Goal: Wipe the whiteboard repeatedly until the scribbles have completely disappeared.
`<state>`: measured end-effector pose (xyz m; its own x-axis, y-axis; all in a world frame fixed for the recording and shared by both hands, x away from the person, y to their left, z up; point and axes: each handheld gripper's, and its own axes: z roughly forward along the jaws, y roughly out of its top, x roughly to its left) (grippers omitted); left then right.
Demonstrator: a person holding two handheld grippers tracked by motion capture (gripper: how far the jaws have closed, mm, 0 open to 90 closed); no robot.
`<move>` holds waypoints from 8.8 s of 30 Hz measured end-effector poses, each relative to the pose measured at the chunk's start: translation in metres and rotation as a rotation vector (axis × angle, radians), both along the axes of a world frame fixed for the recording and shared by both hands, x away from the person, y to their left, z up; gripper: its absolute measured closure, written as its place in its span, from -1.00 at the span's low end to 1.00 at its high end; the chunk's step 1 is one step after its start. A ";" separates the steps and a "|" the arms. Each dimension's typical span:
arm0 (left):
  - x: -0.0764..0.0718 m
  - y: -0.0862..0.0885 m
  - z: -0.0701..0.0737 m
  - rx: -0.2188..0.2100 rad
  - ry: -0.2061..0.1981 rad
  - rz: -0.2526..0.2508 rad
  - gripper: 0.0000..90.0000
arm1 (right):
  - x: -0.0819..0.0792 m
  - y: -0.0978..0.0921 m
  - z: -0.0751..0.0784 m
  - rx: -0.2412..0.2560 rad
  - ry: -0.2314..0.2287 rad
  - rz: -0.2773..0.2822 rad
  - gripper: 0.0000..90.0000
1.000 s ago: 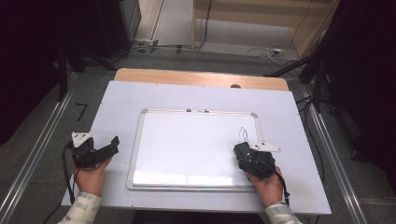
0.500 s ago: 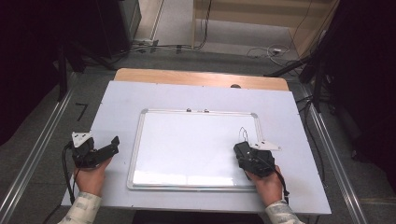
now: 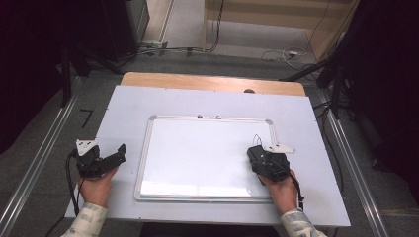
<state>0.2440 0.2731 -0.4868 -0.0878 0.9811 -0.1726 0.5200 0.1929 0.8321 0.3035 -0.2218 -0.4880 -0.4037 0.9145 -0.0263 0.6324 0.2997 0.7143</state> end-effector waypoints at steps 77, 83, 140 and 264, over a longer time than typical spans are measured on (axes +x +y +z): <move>0.001 0.001 -0.001 -0.006 0.002 0.006 -0.78 | 0.034 -0.002 0.000 -0.009 -0.012 0.007 -0.12; 0.001 0.000 0.000 -0.003 0.002 0.003 -0.78 | 0.016 0.002 0.000 -0.015 -0.012 0.030 -0.12; 0.001 0.002 -0.001 -0.009 0.001 0.002 -0.75 | 0.101 -0.008 0.004 -0.032 -0.008 -0.133 -0.12; 0.001 0.000 -0.001 -0.005 0.002 -0.005 -0.75 | 0.028 0.013 -0.001 -0.008 -0.023 0.068 -0.13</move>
